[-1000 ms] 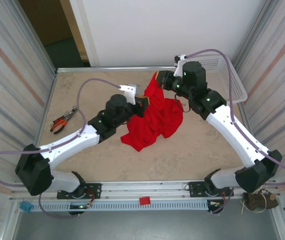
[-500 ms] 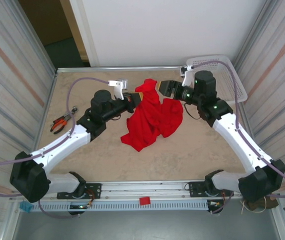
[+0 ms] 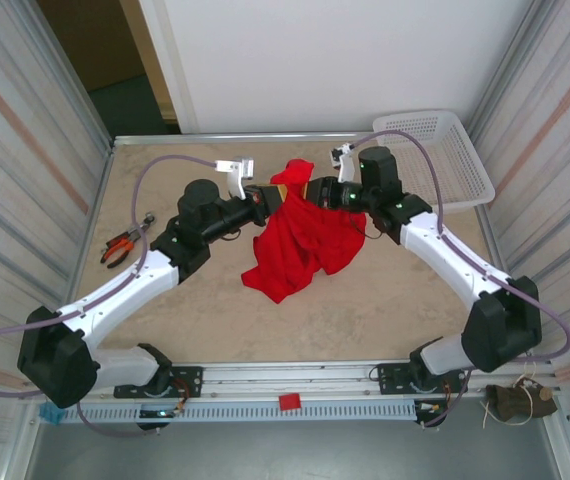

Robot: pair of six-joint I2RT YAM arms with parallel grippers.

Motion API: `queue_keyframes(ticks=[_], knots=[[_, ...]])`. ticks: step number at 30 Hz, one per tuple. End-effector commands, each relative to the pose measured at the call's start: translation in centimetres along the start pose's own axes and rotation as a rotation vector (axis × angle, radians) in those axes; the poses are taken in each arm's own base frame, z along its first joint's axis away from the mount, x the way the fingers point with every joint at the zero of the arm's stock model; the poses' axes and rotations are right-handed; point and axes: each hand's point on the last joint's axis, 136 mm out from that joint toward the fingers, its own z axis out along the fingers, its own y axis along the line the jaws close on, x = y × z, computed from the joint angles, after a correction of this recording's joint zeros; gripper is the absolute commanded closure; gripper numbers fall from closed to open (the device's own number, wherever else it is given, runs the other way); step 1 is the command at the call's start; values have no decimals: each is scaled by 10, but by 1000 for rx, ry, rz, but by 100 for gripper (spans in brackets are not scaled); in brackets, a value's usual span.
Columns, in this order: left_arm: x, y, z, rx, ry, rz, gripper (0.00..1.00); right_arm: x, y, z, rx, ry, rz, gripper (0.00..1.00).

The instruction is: Fold the inside-out t-shirt

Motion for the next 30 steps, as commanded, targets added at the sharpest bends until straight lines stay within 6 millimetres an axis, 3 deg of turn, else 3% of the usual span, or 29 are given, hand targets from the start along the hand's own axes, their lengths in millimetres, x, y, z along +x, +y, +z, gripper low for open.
queue_keyframes(ticks=[1,3,6,9,10,12,13,16,19,23,30], knots=[[-26,9,-17,-34,-110,-62,100,-28,37,-20,-114,-63,-61,100],[-24,36,-23,-116,-137,-131,100,-33,50,-38,-172,-91,-67,100],[-18,76,-30,-211,-156,-233,100,-35,85,-68,-324,-125,-126,100],[-12,92,-26,-226,-131,-254,100,-30,111,-85,-438,-122,-177,100],[-12,91,-23,-217,-117,-240,93,-29,115,-87,-466,-118,-185,100],[-11,87,-22,-215,-83,-207,68,-28,114,-85,-474,-116,-185,100],[-12,83,-24,-211,-69,-181,60,-28,111,-83,-468,-114,-180,100],[-14,72,-38,-226,-35,-104,46,-30,104,-79,-463,-109,-164,100],[-19,57,-58,-229,-37,-43,40,-32,99,-78,-450,-110,-151,100],[-30,20,-71,-149,-49,23,35,-29,92,-74,-432,-102,-132,100],[-44,-39,-38,14,-9,74,29,-28,82,-69,-400,-102,-107,100]])
